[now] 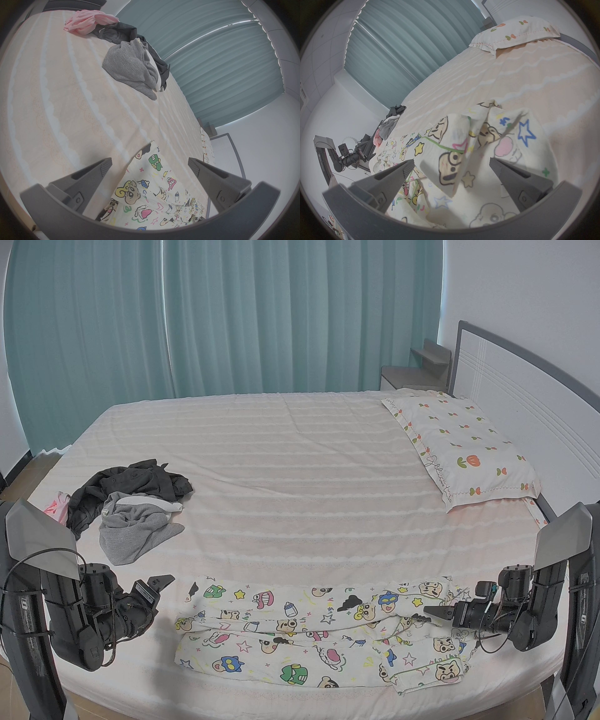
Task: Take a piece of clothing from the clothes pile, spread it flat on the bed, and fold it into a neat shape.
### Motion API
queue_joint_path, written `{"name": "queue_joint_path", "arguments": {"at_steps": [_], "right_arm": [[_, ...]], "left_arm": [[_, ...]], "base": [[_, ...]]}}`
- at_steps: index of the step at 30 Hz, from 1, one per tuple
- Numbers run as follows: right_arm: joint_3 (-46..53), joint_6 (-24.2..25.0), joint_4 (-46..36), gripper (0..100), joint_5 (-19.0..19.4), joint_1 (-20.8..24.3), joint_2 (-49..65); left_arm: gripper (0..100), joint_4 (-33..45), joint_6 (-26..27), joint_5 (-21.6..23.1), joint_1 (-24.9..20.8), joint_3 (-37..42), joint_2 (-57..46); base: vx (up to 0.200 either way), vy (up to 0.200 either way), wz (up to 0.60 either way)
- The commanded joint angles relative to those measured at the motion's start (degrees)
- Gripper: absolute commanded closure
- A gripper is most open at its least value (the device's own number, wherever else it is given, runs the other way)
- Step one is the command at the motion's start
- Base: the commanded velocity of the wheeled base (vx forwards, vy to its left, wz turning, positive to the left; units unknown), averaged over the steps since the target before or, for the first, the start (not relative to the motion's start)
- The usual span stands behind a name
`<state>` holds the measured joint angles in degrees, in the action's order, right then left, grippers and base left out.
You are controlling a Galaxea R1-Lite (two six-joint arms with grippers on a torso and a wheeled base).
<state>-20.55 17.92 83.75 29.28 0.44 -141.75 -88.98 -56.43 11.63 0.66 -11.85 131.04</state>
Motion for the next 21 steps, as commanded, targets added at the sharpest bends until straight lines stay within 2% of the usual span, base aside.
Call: {"name": "queue_joint_path", "arguments": {"at_steps": [1,3,4,21], "right_arm": [[-1.1,0.0,0.0,0,-1.1,0.9,-0.9],[-1.1,0.0,0.0,0,-1.4,1.1,-0.9],[-1.1,0.0,0.0,100,-1.4,1.1,-0.9],[1.0,0.5,1.9,100,-1.3,0.9,-0.2]], "left_arm": [[0,-1.0,0.0,0.0,0.0,0.0,0.2],[0,-1.0,0.0,0.0,0.0,0.0,0.2],[0,-1.0,0.0,0.0,0.0,0.0,0.2],[0,-1.0,0.1,-0.1,-0.1,0.1,0.3]], "base": [[0.0,0.0,0.0],[0.0,0.0,0.0],[0.0,0.0,0.0],[0.0,0.0,0.0]]}}
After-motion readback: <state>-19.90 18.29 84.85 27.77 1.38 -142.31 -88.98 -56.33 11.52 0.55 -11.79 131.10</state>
